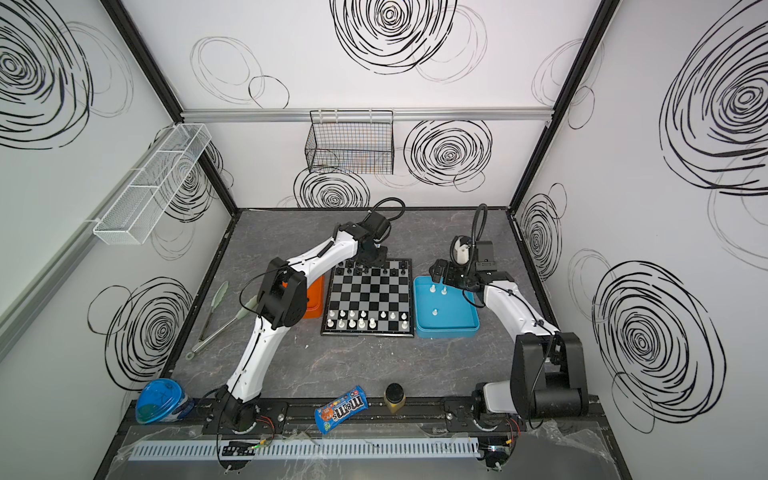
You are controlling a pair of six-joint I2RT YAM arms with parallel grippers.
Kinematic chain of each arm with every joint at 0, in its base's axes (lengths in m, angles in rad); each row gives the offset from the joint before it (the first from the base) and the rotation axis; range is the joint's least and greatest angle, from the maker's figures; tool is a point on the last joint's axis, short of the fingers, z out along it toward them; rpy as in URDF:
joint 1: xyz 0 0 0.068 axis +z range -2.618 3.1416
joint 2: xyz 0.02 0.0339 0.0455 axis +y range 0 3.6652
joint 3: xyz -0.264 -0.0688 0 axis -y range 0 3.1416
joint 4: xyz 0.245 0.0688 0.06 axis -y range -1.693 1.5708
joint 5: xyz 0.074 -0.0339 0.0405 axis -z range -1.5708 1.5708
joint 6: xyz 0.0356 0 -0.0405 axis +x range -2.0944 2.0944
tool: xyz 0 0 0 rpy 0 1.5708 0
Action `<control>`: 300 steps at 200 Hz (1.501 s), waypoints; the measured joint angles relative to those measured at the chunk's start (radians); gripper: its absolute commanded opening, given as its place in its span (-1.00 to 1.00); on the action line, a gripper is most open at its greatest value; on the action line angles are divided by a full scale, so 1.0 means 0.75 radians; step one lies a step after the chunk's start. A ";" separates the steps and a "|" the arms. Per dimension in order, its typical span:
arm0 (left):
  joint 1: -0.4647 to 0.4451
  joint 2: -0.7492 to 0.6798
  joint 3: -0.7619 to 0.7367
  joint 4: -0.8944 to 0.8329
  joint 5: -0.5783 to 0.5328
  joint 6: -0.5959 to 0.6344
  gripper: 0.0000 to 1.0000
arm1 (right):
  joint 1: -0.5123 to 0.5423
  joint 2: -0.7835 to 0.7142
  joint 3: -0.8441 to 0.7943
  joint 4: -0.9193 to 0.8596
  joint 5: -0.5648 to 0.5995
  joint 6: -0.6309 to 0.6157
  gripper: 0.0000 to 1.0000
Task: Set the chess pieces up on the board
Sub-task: 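Raise the left gripper and move it back over the orange tray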
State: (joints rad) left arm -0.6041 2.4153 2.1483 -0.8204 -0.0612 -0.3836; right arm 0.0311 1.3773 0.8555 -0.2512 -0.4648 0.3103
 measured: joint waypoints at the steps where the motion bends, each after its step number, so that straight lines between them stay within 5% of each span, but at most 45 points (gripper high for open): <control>1: 0.000 0.000 0.000 0.000 0.000 0.000 -0.34 | 0.000 0.000 0.000 0.001 0.000 0.000 1.00; 179: -0.003 -0.098 0.048 -0.057 -0.021 -0.002 -0.23 | 0.000 0.000 0.000 -0.001 0.004 -0.001 1.00; 220: -0.005 -0.178 0.046 -0.087 -0.051 0.005 0.16 | -0.001 0.000 0.028 -0.052 0.089 -0.002 1.00; 269: 0.010 -0.449 -0.086 -0.087 -0.100 0.050 0.99 | -0.002 0.000 0.152 -0.122 0.192 -0.028 1.00; 300: 0.083 -0.699 -0.312 -0.010 -0.120 0.104 0.92 | -0.002 0.000 0.158 -0.171 0.213 -0.046 0.91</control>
State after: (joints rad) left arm -0.5419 1.8912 1.9144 -0.8276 -0.1513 -0.3058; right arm 0.0296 1.3773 0.9737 -0.3798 -0.3054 0.2760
